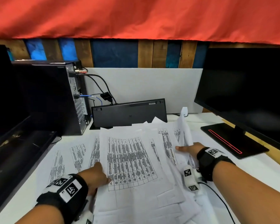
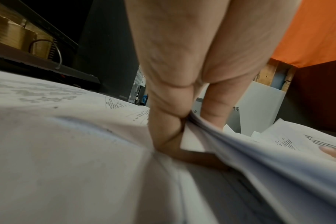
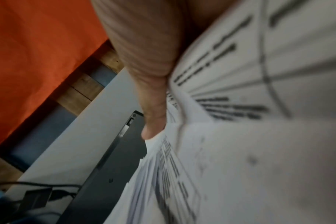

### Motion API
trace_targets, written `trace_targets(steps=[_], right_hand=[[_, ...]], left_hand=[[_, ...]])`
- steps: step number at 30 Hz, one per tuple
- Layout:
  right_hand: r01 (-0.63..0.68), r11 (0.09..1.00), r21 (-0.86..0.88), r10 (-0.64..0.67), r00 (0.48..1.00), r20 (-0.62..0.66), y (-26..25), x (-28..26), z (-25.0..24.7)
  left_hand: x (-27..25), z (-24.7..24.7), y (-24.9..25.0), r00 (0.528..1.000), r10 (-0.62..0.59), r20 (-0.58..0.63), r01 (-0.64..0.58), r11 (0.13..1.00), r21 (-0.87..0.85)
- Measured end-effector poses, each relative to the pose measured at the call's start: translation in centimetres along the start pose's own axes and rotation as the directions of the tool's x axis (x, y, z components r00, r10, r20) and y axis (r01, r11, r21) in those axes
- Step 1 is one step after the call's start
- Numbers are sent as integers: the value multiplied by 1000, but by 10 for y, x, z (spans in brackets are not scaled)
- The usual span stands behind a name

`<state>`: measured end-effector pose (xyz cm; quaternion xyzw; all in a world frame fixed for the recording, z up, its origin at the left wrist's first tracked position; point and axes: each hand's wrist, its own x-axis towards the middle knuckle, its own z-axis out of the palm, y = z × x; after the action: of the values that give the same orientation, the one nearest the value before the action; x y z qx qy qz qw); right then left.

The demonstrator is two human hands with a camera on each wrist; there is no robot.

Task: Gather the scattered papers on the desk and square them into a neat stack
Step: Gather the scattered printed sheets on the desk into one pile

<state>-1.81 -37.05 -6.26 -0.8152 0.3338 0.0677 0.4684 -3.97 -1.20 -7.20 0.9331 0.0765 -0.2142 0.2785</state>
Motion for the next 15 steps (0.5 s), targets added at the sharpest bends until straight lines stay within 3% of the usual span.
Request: trace_targets(steps=[6,10,12,15], right_hand=[[0,992,-127,-5,999,-40,-18,0,21],[118,982,-144,-143,974,-174,-33,-9,0],[201,964,-176,-246,926,-286,-42,-21,-21],[326,900,-288,-426,795,-431,-62,-46,-55]], left_hand=[[11,3,-9,1000,12,28,-7,985,-171],[12,2,-10,999,-16,37,23,981,-194],[18,4,-14,998,-14,63,29,969,-246],[19,4,-15,998,-4,64,22,961,-274]])
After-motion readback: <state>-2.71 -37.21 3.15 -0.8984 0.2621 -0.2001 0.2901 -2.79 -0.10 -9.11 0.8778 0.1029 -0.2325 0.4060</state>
